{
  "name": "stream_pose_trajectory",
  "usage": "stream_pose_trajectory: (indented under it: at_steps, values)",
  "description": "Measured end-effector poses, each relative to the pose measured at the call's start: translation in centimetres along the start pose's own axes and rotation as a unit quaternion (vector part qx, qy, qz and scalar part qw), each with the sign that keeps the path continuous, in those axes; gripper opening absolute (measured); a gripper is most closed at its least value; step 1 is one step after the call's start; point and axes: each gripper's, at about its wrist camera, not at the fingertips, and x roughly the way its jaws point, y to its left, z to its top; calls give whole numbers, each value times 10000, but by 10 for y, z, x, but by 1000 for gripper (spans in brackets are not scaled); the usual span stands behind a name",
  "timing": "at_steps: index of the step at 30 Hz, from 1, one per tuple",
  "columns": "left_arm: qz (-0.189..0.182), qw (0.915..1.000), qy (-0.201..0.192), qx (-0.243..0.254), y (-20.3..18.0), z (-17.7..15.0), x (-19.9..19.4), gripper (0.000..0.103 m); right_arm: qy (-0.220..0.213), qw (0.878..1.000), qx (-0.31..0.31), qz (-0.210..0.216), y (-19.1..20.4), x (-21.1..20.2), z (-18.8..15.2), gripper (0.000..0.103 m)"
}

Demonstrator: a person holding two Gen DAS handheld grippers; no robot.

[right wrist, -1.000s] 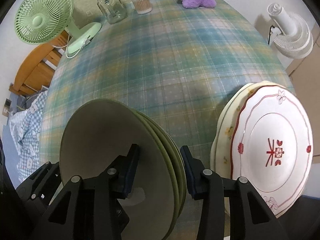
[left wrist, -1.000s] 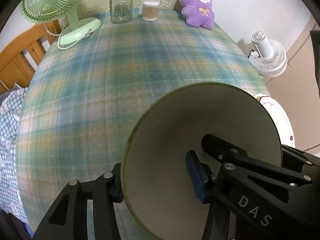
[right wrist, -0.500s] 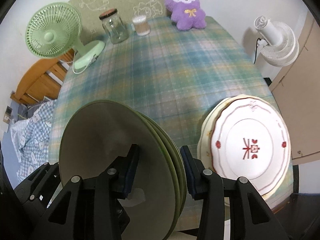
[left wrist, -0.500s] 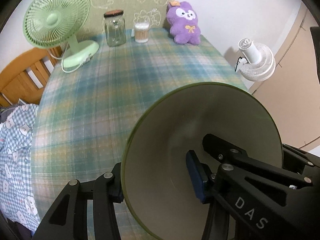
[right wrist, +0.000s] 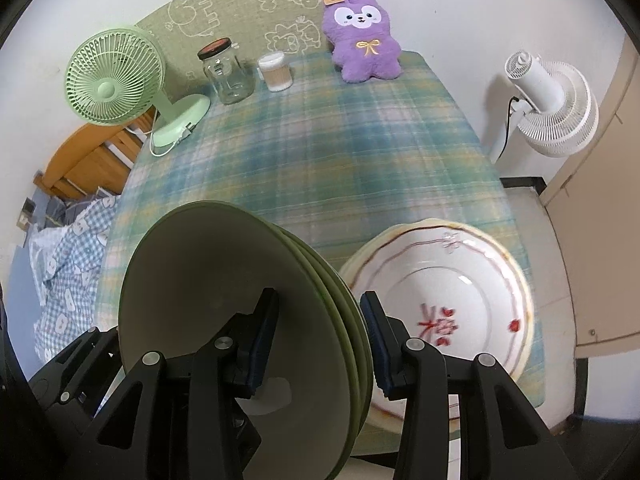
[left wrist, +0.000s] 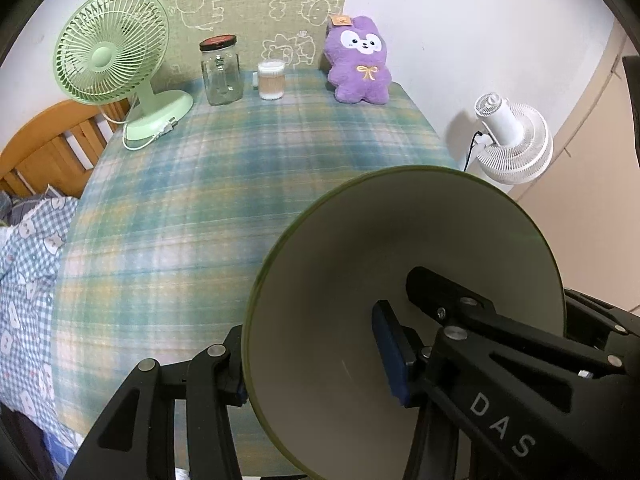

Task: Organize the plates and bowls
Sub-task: 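Lift the stacked grey glass plates and carry them over the white plates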

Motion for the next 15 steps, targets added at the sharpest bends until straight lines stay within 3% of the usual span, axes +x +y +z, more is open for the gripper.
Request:
stream_pose_trajectory:
  at_steps: [15]
  values:
    - [57,9994,147,-300,-71,1,30,51,151,9996,-234,-60,-73,5,8,46]
